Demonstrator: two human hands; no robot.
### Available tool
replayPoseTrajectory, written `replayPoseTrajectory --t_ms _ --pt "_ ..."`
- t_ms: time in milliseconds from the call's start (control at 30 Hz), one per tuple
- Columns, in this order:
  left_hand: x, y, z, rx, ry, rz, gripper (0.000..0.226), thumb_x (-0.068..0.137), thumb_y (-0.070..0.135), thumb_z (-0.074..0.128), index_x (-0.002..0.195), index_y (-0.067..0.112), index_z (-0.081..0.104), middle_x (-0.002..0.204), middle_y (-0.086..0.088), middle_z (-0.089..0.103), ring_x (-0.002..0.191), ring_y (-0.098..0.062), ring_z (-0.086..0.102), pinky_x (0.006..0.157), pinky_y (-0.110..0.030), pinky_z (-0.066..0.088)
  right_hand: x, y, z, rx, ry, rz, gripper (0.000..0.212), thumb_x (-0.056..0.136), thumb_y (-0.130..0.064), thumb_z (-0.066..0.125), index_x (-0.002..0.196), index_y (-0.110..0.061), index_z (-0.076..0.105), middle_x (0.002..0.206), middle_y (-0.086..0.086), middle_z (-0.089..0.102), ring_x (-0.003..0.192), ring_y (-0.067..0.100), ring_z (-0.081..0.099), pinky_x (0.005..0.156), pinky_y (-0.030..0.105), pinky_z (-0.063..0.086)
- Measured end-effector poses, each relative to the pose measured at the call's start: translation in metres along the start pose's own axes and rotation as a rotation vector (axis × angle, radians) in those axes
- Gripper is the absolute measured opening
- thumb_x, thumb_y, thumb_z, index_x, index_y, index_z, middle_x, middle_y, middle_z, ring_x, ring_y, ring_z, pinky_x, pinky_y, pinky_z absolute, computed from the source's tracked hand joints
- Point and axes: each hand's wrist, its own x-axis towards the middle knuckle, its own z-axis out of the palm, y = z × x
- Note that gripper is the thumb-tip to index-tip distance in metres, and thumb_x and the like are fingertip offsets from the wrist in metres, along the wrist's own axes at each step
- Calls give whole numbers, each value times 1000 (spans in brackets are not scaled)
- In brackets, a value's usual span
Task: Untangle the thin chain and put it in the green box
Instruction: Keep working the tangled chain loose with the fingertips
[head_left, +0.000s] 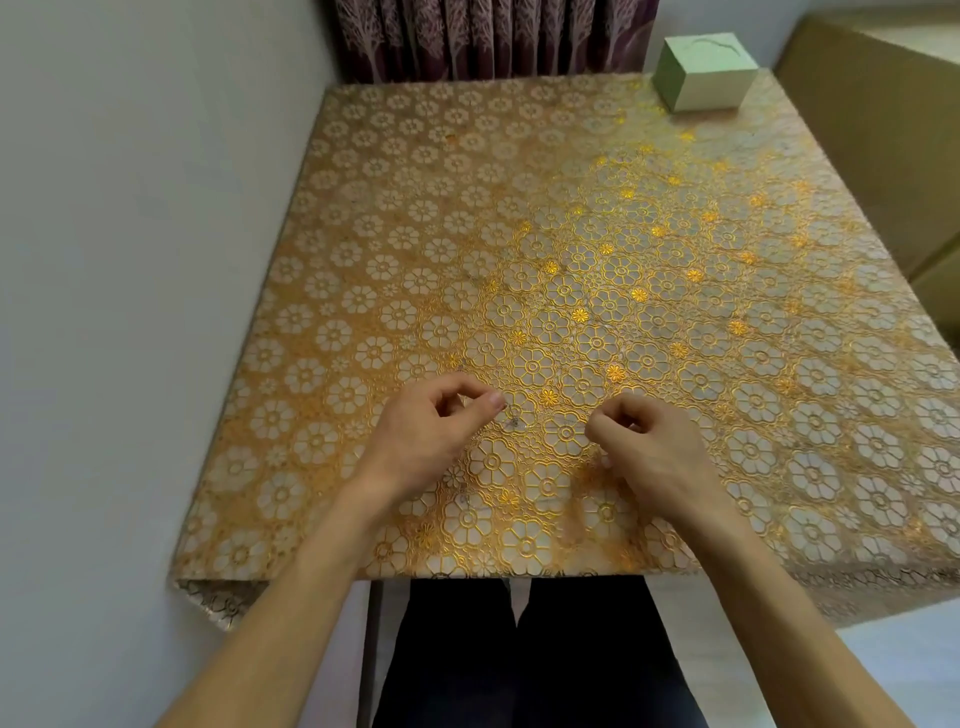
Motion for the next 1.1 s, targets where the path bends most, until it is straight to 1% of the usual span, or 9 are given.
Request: replayPoseTrajectory --t_ms 67,300,367,433,500,733,867,933,1100 --pt "2 -2 0 -46 14 5 12 90 41 72 87 30 76 62 2 54 59 -6 43 64 -31 37 2 -2 1 -80 -3 -16 15 78 -33 68 68 -21 66 59 -6 61 58 11 53 60 31 43" --pt "4 -4 0 -103 -42 -53 17 92 40 67 88 26 77 76 -2 61 71 -9 50 71 -28 42 3 -7 7 -262 28 -65 14 79 -32 69 67 -24 65 63 -10 63 61 3 56 60 27 44" --pt "5 -6 -1 -76 -109 -92 21 92 44 66 90 26 77 90 -16 68 78 -16 56 77 -32 46 4 -6 7 -339 36 -84 14 80 -33 68 68 -26 64 65 -11 63 66 5 58 63 30 47" --pt "8 -6 -2 -39 -157 -118 24 92 46 65 94 26 78 101 -19 70 88 -27 64 86 -39 51 5 -5 8 -423 48 -112 15 81 -36 66 69 -27 62 69 -12 61 70 8 58 66 33 48" --pt "10 -4 -1 -12 -153 -134 24 92 46 65 95 25 77 89 -13 68 83 -27 62 84 -39 51 6 -4 10 -506 62 -143 17 82 -39 64 70 -28 60 72 -13 59 72 9 56 67 34 49" --pt "25 -5 8 105 -65 -146 26 93 49 63 88 27 76 61 15 51 57 -2 45 63 -27 38 17 -5 15 -703 102 -174 24 89 -49 56 80 -28 59 80 -11 60 77 15 56 65 30 42" --pt "32 -8 7 149 -50 -158 26 92 48 64 85 26 74 45 21 45 45 1 43 57 -26 32 21 -7 14 -768 63 -187 26 86 -53 52 79 -28 57 80 -12 59 76 16 57 64 30 43" --pt "34 -9 7 150 -56 -163 25 92 49 65 82 27 74 46 20 45 45 0 42 57 -26 33 22 -6 13 -744 80 -212 27 85 -54 54 77 -29 57 77 -13 58 74 14 57 64 30 47" --pt "36 -13 6 156 -56 -150 25 90 53 65 72 38 74 54 15 49 51 -2 43 60 -30 37 18 -8 28 -411 59 -314 15 84 -49 69 82 -34 71 74 -17 60 70 2 54 68 32 48"
